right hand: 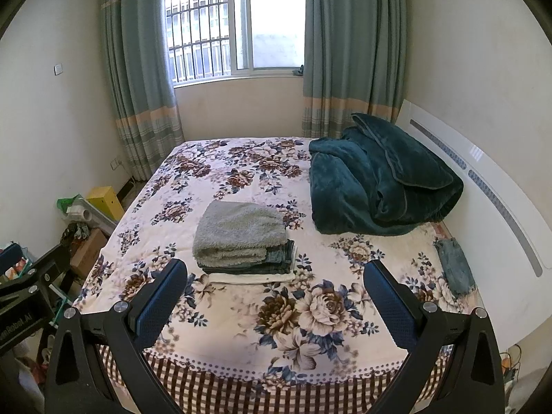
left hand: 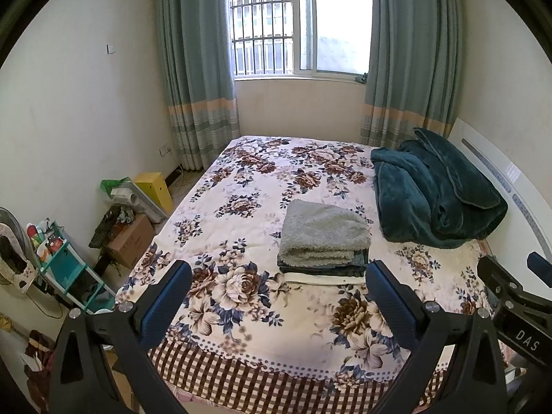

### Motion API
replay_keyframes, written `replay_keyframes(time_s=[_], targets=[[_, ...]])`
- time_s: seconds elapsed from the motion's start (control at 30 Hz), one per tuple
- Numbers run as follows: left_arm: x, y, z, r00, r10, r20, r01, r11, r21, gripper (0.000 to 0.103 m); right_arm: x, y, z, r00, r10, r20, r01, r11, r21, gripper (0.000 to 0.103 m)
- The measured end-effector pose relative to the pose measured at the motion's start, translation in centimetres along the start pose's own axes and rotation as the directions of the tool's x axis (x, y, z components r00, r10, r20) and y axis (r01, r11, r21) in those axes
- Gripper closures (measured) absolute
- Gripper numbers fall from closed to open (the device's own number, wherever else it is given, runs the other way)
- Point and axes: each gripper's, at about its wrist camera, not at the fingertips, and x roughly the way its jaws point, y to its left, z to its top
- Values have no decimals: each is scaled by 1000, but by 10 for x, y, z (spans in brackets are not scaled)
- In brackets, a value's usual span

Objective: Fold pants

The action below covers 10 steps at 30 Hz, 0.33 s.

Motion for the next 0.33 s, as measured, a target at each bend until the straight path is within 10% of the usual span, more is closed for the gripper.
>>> replay_keyframes(time_s=[0.33], targets=[[-2, 1, -1, 1000, 3, 2, -3, 1000, -6, 0, 0, 0, 0, 1000, 3, 3, -3, 1000, -1, 0]])
